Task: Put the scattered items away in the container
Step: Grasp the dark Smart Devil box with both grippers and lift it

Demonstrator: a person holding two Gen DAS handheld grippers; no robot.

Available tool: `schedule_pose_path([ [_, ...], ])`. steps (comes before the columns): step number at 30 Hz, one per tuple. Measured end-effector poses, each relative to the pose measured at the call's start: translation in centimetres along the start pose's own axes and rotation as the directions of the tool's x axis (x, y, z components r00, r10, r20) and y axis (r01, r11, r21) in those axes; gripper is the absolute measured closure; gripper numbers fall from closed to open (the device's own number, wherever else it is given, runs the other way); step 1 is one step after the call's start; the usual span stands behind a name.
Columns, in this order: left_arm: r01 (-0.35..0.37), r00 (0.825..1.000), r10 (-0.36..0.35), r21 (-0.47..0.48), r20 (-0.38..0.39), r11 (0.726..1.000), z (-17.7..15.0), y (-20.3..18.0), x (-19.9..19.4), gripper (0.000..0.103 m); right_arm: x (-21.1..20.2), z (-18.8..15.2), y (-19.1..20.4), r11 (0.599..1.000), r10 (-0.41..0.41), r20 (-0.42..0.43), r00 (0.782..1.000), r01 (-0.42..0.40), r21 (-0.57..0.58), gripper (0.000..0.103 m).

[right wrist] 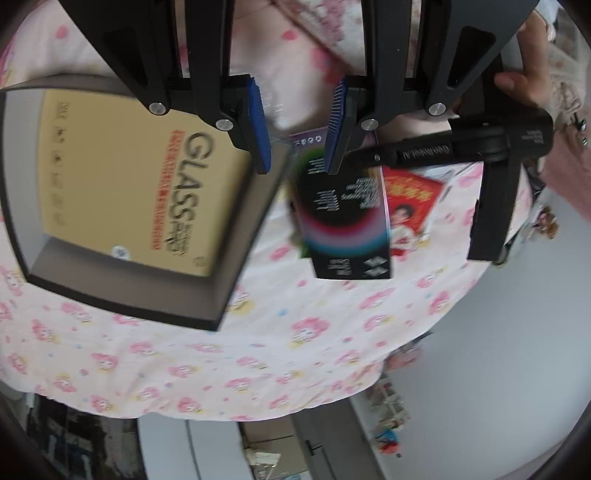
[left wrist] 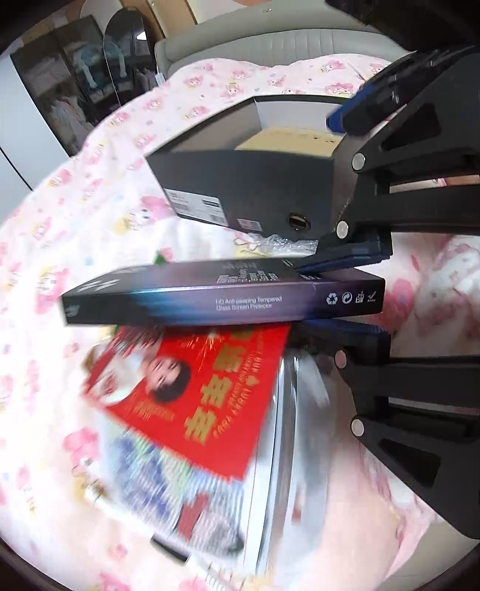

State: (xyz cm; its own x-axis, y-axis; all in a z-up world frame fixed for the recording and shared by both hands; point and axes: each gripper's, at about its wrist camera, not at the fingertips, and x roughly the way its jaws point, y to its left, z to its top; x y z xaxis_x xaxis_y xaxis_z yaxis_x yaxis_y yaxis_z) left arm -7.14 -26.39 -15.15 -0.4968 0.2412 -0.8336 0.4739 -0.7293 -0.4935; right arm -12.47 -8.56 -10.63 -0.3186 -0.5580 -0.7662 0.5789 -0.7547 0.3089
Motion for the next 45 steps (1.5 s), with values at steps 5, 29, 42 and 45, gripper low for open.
schedule_pose_path([
  [5,0.053,0.998,-0.052,-0.012,0.019,0.999,-0.2,1.7,-3.4,0.082,1.7,-0.8,2.8,0.996,0.072,-0.063,0.995,-0.076,-0.051,0.077],
  [29,0.11,0.994,-0.107,-0.098,0.031,0.989,-0.1,9.0,-4.9,0.074,12.4,0.5,2.0,0.906,0.405,-0.258,0.877,-0.347,0.242,0.045],
  [42,0.073,0.997,-0.071,-0.071,0.032,0.995,2.0,9.9,-3.4,0.059,13.4,1.3,6.3,0.955,0.297,-0.262,0.918,-0.288,0.073,0.066],
  [45,0.137,0.99,-0.136,-0.054,0.028,0.989,1.1,8.9,-4.8,0.06,10.7,1.0,5.6,0.954,0.298,-0.208,0.932,-0.293,0.058,0.066],
])
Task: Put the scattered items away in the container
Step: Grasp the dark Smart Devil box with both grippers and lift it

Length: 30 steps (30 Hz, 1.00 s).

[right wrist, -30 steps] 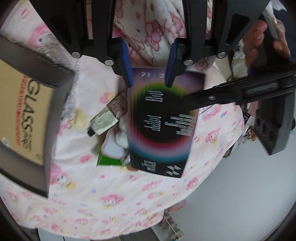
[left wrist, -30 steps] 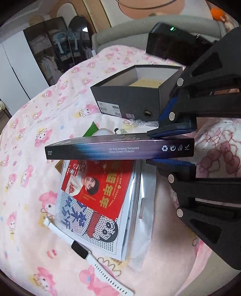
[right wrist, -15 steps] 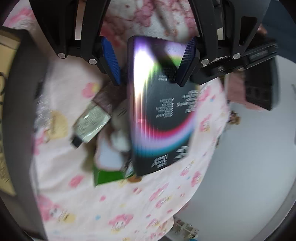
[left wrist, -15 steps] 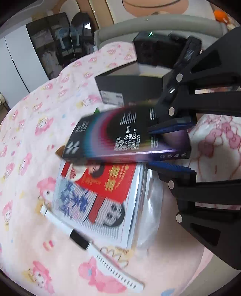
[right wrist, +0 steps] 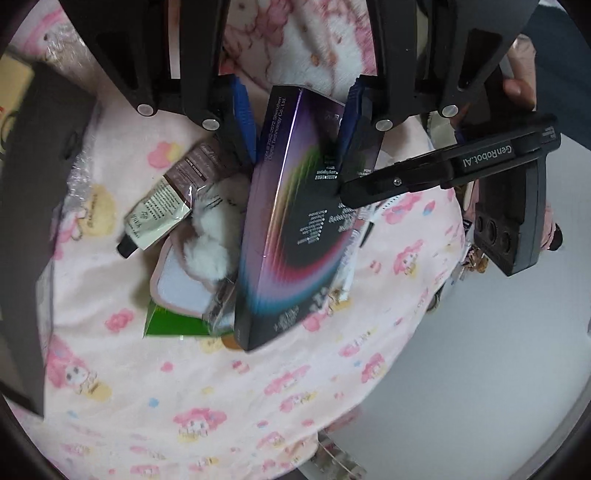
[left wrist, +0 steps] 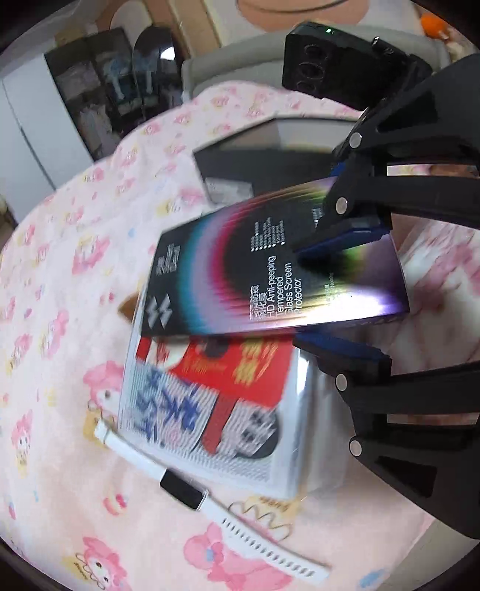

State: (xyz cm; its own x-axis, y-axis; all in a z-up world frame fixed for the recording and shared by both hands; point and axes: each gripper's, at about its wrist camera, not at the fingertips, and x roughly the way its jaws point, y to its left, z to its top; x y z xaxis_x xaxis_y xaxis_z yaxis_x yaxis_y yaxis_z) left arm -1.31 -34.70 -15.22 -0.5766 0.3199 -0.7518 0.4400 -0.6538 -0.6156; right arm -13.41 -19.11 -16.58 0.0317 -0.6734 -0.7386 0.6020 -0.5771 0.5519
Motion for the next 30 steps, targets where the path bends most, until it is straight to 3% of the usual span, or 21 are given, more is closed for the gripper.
schedule_pose_path([
  [7,0.101,0.995,-0.099,0.131,-0.017,0.986,-5.1,-6.9,-2.7,0.061,-10.4,-4.5,1.7,0.998,-0.025,0.158,0.987,0.033,-0.046,0.07],
  [14,0.241,0.967,-0.204,0.276,-0.154,0.93,-10.8,-15.7,-0.1,0.061,-20.4,-12.0,-0.1,0.995,-0.097,0.296,0.95,0.095,0.021,0.072],
  [22,0.282,0.935,-0.174,0.346,-0.31,0.895,-15.9,-21.8,7.0,0.061,-25.5,-18.2,-6.3,0.968,-0.211,0.353,0.912,0.145,0.204,0.072],
  [30,0.215,0.945,-0.079,0.424,-0.317,0.88,-17.0,-24.2,10.7,0.061,-24.9,-19.9,-11.4,0.939,-0.253,0.322,0.912,0.152,0.308,0.072],
])
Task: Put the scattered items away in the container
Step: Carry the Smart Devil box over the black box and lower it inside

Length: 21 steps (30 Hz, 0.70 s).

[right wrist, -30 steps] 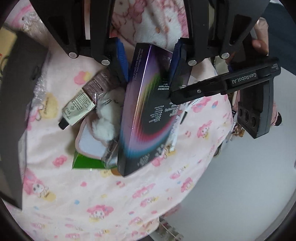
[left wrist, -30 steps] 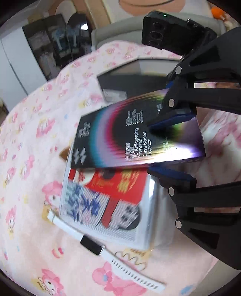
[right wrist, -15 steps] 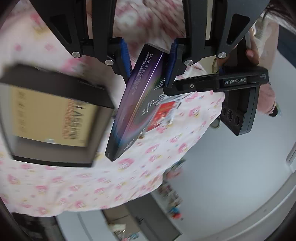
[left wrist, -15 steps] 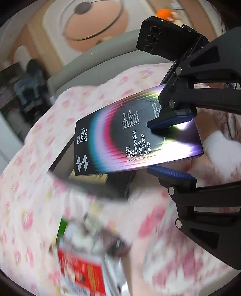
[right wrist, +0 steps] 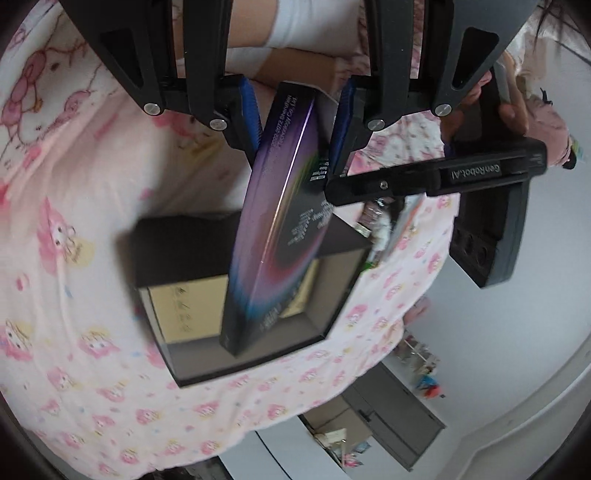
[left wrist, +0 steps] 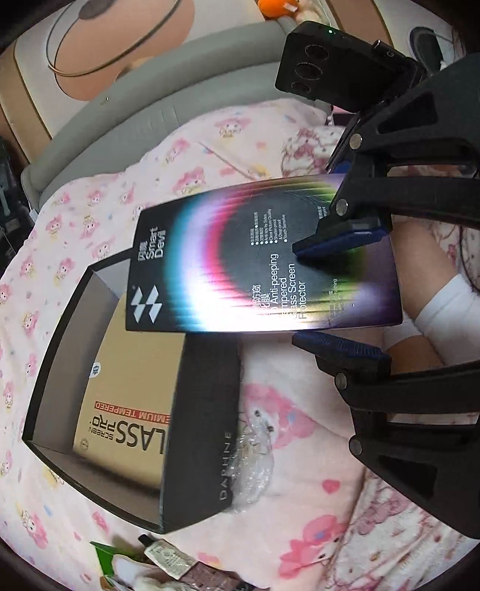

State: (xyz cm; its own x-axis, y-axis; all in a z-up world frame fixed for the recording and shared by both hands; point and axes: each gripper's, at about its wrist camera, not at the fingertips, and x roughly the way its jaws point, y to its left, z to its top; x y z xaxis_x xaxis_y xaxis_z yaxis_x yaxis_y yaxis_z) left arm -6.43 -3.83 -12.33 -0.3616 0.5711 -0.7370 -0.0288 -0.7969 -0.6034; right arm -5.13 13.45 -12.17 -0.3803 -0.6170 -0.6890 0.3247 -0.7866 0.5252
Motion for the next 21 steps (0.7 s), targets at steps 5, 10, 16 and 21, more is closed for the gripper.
schedule_pose_path([
  [5,-0.056,0.998,0.056,0.0,0.013,0.998,0.7,-0.4,1.4,0.061,1.5,0.2,-1.9,1.0,0.011,-0.029,1.0,-0.011,0.024,0.072],
  [10,-0.076,0.997,0.076,0.006,0.028,0.997,1.5,-1.1,2.1,0.061,2.0,1.0,-3.7,0.999,0.017,-0.043,0.999,-0.015,0.042,0.071],
  [16,-0.12,0.992,0.119,0.044,0.029,0.992,2.2,-2.0,3.3,0.061,2.2,2.2,-5.4,0.997,0.038,-0.025,0.999,-0.037,0.065,0.069],
  [21,-0.113,0.993,0.111,0.044,0.033,0.993,1.9,-1.2,4.1,0.061,3.9,1.8,-7.2,0.993,0.042,-0.073,0.996,-0.034,0.11,0.064],
])
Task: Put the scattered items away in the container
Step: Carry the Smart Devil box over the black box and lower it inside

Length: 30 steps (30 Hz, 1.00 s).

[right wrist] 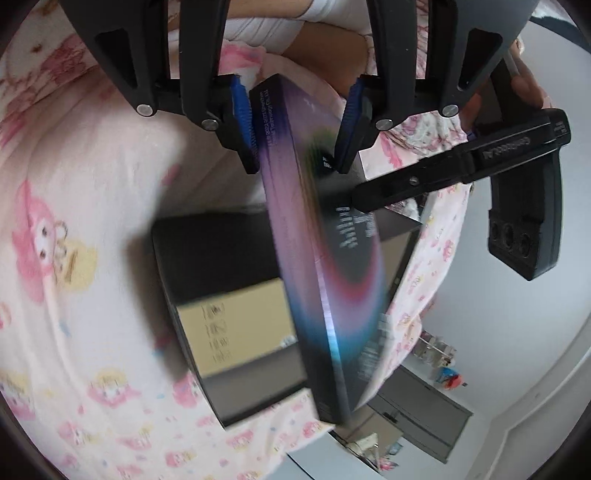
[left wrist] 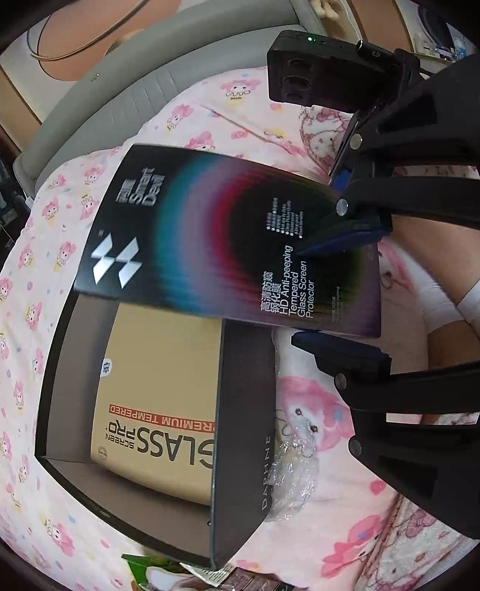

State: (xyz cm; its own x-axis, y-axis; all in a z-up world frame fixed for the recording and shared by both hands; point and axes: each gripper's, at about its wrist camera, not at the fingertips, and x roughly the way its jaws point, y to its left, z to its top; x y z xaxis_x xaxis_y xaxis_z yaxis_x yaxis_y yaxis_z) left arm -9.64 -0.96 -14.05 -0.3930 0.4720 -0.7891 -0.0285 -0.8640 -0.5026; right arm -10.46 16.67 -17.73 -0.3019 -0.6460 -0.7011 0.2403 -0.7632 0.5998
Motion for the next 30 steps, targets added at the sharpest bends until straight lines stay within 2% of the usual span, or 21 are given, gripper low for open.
schedule_pose_path([
  [3,0.037,0.999,-0.036,-0.007,0.017,0.999,0.1,0.2,-0.1,0.061,-0.2,0.0,0.3,1.0,-0.028,0.001,1.0,0.028,-0.009,0.064],
  [10,0.077,0.996,-0.077,0.009,0.039,0.997,0.9,-0.4,0.0,0.061,-1.9,0.6,1.4,0.992,-0.112,0.08,0.99,0.117,-0.05,0.064],
  [14,0.078,0.995,-0.079,0.016,0.064,0.997,1.6,-0.7,0.2,0.06,-1.4,1.2,0.6,0.998,-0.071,0.069,0.995,0.07,0.004,0.063],
  [17,0.082,0.994,-0.082,0.007,0.066,0.997,2.5,-0.9,0.0,0.062,-1.8,2.4,-0.4,1.0,0.0,0.071,0.997,-0.002,0.029,0.064],
  [18,0.089,0.995,-0.089,-0.001,0.054,0.996,2.6,-0.8,0.1,0.062,-2.0,2.9,-0.9,0.998,0.021,0.079,0.997,-0.025,0.05,0.064],
  [20,0.134,0.99,-0.134,-0.011,0.035,0.991,2.3,-0.7,0.4,0.053,-2.6,3.2,-1.4,0.996,0.045,0.105,0.993,-0.052,0.07,0.065],
  [22,0.158,0.987,-0.157,-0.029,0.022,0.987,2.4,-0.4,0.7,0.054,-3.0,3.4,-1.9,0.99,0.074,0.118,0.99,-0.086,0.107,0.065],
  [25,0.141,0.99,-0.141,-0.041,0.006,0.989,2.5,-0.4,1.3,0.057,-2.7,3.0,-1.6,0.995,0.036,0.095,0.995,-0.044,0.086,0.064],
  [30,0.232,0.972,-0.235,-0.09,-0.026,0.969,2.5,0.1,1.6,0.065,-3.8,2.6,-2.3,0.994,0.022,0.103,0.994,-0.033,0.103,0.064],
])
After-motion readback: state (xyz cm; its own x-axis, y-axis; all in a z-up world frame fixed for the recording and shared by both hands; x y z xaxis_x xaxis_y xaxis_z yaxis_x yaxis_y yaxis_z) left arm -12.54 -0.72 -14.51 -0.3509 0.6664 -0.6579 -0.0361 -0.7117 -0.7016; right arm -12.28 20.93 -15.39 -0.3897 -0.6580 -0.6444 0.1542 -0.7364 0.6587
